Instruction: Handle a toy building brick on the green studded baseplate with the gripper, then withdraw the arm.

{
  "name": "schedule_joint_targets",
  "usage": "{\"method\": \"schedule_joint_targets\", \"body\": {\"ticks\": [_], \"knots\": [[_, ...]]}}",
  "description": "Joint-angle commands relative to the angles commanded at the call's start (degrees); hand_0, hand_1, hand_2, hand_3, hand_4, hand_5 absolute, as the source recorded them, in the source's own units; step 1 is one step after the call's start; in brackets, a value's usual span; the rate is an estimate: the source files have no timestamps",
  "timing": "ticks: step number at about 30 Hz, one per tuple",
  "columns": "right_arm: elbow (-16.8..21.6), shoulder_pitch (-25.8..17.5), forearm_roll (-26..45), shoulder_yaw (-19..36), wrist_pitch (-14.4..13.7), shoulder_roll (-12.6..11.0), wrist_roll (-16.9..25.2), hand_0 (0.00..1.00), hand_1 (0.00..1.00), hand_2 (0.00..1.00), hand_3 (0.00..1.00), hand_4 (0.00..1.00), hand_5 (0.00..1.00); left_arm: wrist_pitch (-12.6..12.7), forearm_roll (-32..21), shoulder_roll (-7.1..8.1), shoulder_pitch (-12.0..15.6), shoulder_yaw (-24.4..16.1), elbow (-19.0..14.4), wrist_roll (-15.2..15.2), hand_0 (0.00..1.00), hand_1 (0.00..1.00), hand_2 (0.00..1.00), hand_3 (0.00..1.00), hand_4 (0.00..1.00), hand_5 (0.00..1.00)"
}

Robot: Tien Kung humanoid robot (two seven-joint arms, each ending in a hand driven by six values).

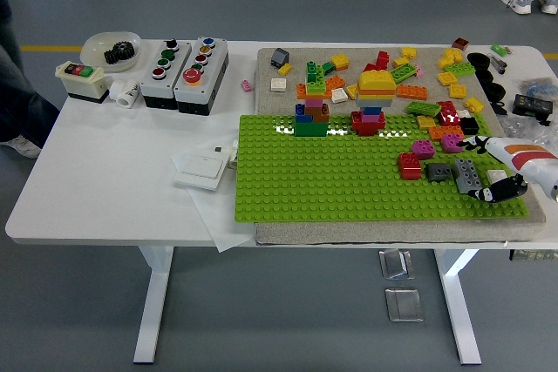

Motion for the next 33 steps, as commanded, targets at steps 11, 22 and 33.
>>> {"method": "schedule_joint_targets", "body": {"ticks": [11,22,33], "knots": [[-2.3,3.2,-3.8,-3.0,1.4,0.5,-0.6,0.762,0.766,0.805,0.847,0.905,0.168,-0.1,-0.5,0.06,0.2,0.7,0.0,0.0,0.793,0.717,0.63,0.558,0.581,0.604],[-4.1,5.5,-4.8,-5.5,1.7,0.8,-0.5,0.76,0.765,0.799,0.842,0.904,0.174,0.0,-0.8,0.15,-0.1,0.9,0.0,-0.1,0.795,0.717,0.63,0.558,0.581,0.604],[-6.1,7.3,-4.3,-8.3,2.5,0.8,0.0,0.756,0.758,0.788,0.823,0.913,0.207,0.0,-1.2,0.19,-0.2,1.1,0.0,-0.1,0.793,0.717,0.63,0.558,0.582,0.604]]}}
